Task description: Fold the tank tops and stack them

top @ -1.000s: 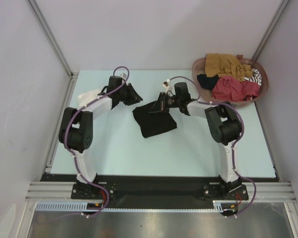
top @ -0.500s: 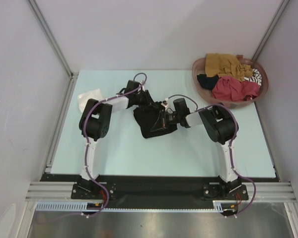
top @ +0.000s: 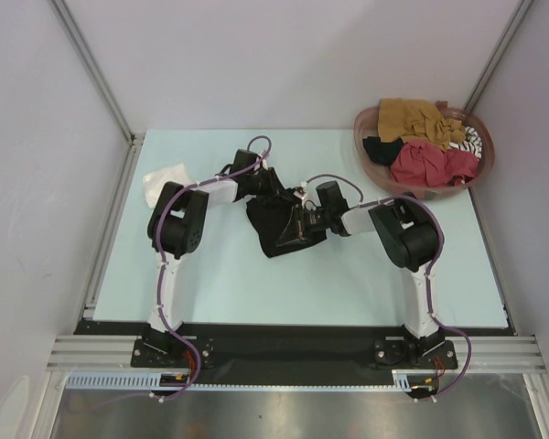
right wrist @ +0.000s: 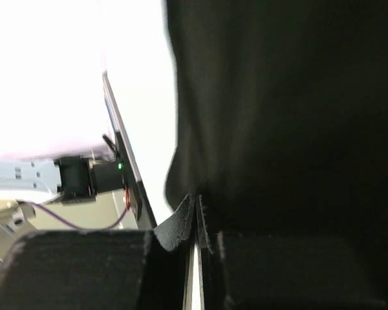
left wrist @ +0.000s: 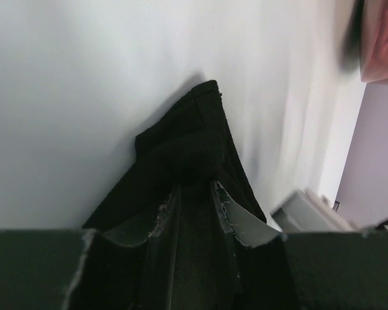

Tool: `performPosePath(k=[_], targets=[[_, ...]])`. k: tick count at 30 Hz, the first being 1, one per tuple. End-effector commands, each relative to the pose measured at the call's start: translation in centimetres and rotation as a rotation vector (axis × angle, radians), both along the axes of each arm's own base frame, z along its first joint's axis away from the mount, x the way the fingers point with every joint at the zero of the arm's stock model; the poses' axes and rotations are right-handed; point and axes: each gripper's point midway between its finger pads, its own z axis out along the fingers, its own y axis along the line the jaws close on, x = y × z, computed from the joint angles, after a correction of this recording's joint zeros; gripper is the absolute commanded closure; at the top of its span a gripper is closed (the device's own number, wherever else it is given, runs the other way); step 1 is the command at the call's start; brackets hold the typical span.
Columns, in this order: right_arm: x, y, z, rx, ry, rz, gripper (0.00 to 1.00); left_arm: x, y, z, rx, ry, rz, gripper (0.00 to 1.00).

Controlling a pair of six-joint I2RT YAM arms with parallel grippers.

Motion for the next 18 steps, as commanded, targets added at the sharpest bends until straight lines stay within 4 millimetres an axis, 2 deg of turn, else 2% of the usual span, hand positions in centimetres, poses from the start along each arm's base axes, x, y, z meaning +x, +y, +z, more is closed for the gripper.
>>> performPosePath(k=[1,3,4,5,9,10,14,16,18], targets=[[-2.5,0.8,2.5,0.007,-0.046,0.069,0.93,1.2,0.0,0.4,0.012,-0.068,-0.019,0.69],[-2.9,1.2,3.5,0.048,-0.073,0.094,0.93,1.3,-0.1,0.3,0.009,-0.067,-0.025,0.69],[-3.9,1.5,3.6,0.064,-0.061,0.122,0.93,1.4,-0.1,0.3,0.008,-0.070,-0.025,0.69],[-4.0,1.6,3.7,0.068,-0.060,0.127,0.92,1.4,-0.2,0.2,0.007,-0.070,-0.027,0.69],[-4.0,1.6,1.3,0.019,-0.027,0.113,0.93,1.3,-0.2,0.2,0.006,-0.067,-0.028,0.69],[-3.9,1.4,-0.1,0.008,0.000,0.104,0.94,1.3,-0.2,0.2,0.005,-0.067,-0.030,0.69],[-2.4,0.8,-2.0,0.011,0.049,0.054,0.95,1.4,-0.2,0.9,0.008,-0.079,-0.034,0.69],[-2.6,0.5,-2.2,-0.001,0.053,0.049,0.95,1.8,0.2,1.9,0.007,-0.091,-0.029,0.68],[-3.2,0.5,-1.0,0.007,0.028,0.064,0.93,2.5,0.8,3.2,0.019,-0.110,-0.018,0.65]])
